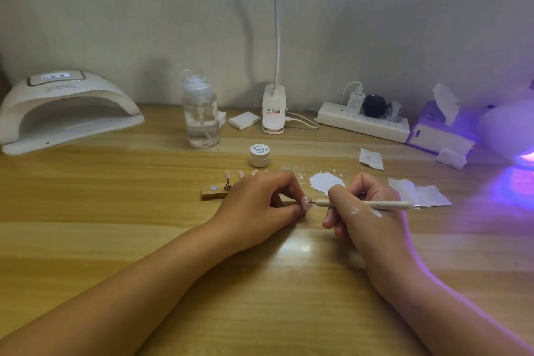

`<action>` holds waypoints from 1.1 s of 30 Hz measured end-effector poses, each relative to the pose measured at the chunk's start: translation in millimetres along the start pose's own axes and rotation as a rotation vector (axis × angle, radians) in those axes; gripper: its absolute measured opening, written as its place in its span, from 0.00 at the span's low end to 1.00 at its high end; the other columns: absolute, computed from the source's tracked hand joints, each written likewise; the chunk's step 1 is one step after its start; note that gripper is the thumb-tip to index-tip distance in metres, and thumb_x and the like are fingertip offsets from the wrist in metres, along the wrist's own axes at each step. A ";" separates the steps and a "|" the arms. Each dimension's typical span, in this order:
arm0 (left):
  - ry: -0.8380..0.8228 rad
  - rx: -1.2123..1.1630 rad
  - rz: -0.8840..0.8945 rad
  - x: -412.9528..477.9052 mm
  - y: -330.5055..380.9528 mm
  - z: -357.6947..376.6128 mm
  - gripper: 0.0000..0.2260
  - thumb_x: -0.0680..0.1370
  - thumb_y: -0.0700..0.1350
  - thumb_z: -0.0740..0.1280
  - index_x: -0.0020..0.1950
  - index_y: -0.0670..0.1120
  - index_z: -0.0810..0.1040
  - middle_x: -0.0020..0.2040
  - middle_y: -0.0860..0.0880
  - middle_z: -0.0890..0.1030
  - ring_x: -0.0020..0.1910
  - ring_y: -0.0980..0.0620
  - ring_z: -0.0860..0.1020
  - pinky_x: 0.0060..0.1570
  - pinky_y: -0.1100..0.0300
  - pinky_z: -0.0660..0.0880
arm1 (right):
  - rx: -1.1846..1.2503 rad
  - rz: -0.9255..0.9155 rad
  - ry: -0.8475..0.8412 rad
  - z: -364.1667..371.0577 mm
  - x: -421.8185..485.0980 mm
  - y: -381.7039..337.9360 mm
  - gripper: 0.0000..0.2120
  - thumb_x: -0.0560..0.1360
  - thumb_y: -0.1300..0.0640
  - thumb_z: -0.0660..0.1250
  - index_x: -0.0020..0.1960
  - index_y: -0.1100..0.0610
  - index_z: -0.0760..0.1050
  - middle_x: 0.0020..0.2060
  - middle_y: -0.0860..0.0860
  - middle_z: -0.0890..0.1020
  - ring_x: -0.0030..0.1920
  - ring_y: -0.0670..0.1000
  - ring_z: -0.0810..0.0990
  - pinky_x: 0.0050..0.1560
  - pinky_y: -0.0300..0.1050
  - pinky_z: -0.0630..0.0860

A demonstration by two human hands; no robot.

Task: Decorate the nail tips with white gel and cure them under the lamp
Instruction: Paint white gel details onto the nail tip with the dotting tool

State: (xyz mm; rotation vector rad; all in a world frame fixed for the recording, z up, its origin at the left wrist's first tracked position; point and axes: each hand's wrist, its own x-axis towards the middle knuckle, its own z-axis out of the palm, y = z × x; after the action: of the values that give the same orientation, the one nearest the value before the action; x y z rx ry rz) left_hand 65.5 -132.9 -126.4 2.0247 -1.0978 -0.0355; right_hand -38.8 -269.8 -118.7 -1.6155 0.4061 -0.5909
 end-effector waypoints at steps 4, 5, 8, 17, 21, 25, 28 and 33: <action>0.004 -0.010 -0.004 -0.3 -1.3 0.6 0.05 0.73 0.45 0.74 0.41 0.54 0.79 0.41 0.66 0.83 0.28 0.63 0.74 0.31 0.70 0.63 | 0.020 -0.008 0.031 -1.6 -0.4 0.2 0.09 0.66 0.58 0.68 0.32 0.55 0.68 0.23 0.56 0.80 0.21 0.46 0.71 0.23 0.34 0.67; 0.003 -0.011 -0.001 -0.3 -1.6 0.5 0.05 0.73 0.45 0.73 0.41 0.54 0.79 0.42 0.65 0.83 0.29 0.63 0.75 0.31 0.70 0.63 | 0.032 -0.015 0.047 -2.3 0.1 0.8 0.11 0.69 0.61 0.68 0.32 0.56 0.68 0.23 0.55 0.80 0.21 0.46 0.71 0.23 0.34 0.67; 0.006 -0.012 0.009 -0.1 -1.8 0.6 0.07 0.73 0.45 0.73 0.40 0.56 0.78 0.42 0.65 0.83 0.29 0.63 0.75 0.32 0.71 0.64 | 0.059 -0.022 0.044 -2.2 0.1 1.1 0.11 0.72 0.66 0.67 0.34 0.58 0.68 0.24 0.55 0.80 0.22 0.45 0.72 0.24 0.34 0.69; 0.018 0.007 0.031 -0.9 -1.7 1.0 0.03 0.73 0.46 0.73 0.41 0.52 0.80 0.32 0.72 0.77 0.27 0.65 0.74 0.30 0.73 0.64 | 0.055 -0.031 0.007 0.2 0.6 1.0 0.10 0.73 0.65 0.67 0.35 0.59 0.70 0.26 0.57 0.82 0.23 0.47 0.74 0.26 0.35 0.72; 0.010 0.006 0.025 -0.2 -2.3 1.1 0.03 0.73 0.47 0.73 0.41 0.52 0.80 0.34 0.71 0.78 0.28 0.64 0.74 0.30 0.72 0.63 | 0.038 -0.033 -0.001 -0.2 -0.1 1.2 0.10 0.73 0.65 0.68 0.35 0.58 0.70 0.26 0.58 0.82 0.23 0.47 0.75 0.26 0.35 0.72; 0.005 0.010 0.023 -0.2 -2.0 0.9 0.05 0.73 0.46 0.74 0.40 0.55 0.79 0.33 0.72 0.77 0.28 0.64 0.74 0.31 0.72 0.64 | 0.041 -0.040 0.010 -0.8 -0.1 1.2 0.09 0.73 0.64 0.68 0.36 0.60 0.70 0.26 0.58 0.82 0.23 0.47 0.75 0.26 0.35 0.72; 0.003 0.009 0.018 0.0 -2.1 0.8 0.04 0.73 0.46 0.73 0.41 0.54 0.80 0.33 0.72 0.77 0.28 0.64 0.74 0.31 0.72 0.64 | 0.038 -0.037 0.005 -0.9 0.1 0.7 0.10 0.73 0.64 0.68 0.36 0.59 0.70 0.26 0.58 0.82 0.23 0.47 0.75 0.26 0.35 0.71; 0.002 -0.004 0.010 -0.2 -2.1 1.0 0.05 0.73 0.47 0.73 0.40 0.56 0.79 0.36 0.69 0.79 0.29 0.63 0.75 0.31 0.70 0.64 | 0.035 -0.035 0.008 -0.2 -0.6 0.1 0.11 0.73 0.65 0.68 0.35 0.58 0.69 0.26 0.57 0.82 0.23 0.46 0.74 0.25 0.35 0.71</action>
State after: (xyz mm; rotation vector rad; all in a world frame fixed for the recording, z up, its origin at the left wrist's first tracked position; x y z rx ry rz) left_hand 66.5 -132.8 -128.4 2.0149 -1.1053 -0.0307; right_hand -39.4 -269.6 -118.8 -1.5897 0.3719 -0.6282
